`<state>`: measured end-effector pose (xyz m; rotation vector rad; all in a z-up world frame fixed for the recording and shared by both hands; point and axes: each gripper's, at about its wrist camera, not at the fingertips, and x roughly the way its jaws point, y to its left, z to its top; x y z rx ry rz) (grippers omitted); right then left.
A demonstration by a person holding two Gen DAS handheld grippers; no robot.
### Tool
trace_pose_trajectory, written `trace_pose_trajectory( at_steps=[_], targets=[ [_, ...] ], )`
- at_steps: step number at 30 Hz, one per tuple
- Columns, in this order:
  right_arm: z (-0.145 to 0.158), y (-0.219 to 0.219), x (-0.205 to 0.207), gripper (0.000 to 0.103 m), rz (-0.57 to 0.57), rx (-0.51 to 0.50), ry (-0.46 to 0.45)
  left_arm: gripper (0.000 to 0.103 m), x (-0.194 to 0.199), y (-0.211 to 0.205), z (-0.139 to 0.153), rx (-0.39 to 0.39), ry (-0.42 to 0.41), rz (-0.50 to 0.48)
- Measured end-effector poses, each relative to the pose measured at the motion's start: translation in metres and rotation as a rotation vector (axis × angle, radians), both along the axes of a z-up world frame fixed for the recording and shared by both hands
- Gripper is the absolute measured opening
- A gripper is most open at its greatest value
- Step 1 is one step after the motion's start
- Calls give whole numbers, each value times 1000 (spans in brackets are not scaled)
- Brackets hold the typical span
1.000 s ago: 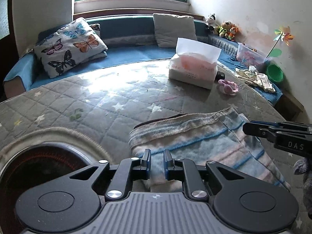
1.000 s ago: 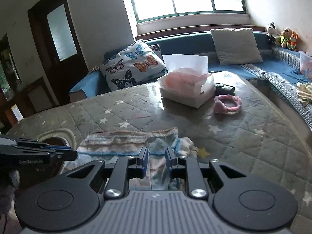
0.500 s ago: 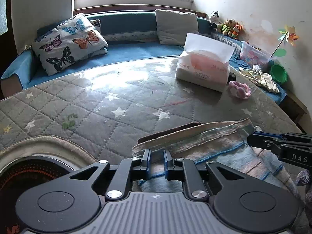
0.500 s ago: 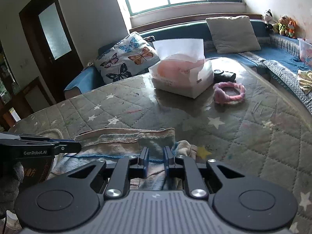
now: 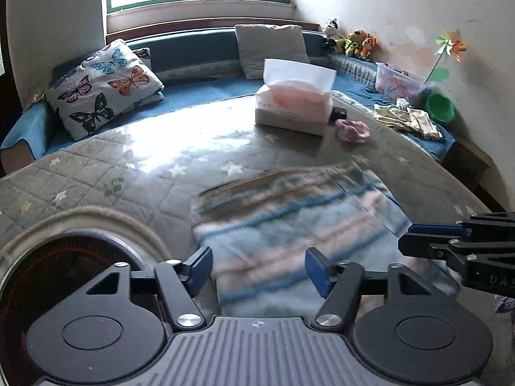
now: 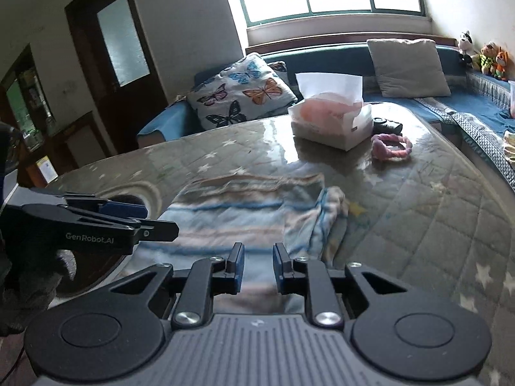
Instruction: Fold clothes
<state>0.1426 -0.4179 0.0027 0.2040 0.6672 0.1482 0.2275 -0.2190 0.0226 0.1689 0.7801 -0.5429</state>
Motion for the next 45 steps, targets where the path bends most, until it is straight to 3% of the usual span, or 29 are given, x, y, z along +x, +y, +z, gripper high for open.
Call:
trace_pose_trajectory(
  at_steps=[8, 13, 16, 25, 30, 32, 33, 36, 39, 45],
  targets=[
    [-3, 2, -44, 19, 1, -20, 6, 71, -45, 8, -7, 34, -21, -20],
    [-20, -3, -55, 20, -25, 0, 23, 71, -51, 14, -19, 76, -7, 16],
    [-16, -2, -57, 20, -25, -1, 20, 71, -52, 20, -23, 74, 8, 35],
    [-1, 5, -26, 26, -17, -6, -38, 71, -56, 20, -24, 68, 11, 40],
    [-19, 2, -11, 27, -53, 2, 18, 75, -57, 22, -24, 60, 15, 40],
    [-17, 3, -16, 39, -54, 2, 8, 78, -59, 24, -22, 53, 12, 44],
    [-14, 4, -19, 52, -53, -2, 1, 79, -60, 25, -22, 50, 11, 45],
    [-10, 8, -27, 56, -45, -16, -11, 84, -64, 28, -19, 39, 8, 51],
    [-8, 9, -36, 70, -52, -23, -12, 88, -71, 31, -18, 32, 5, 55],
    [-6, 11, -56, 79, -75, -27, -19, 93, -86, 40, -17, 22, 3, 67]
  ],
)
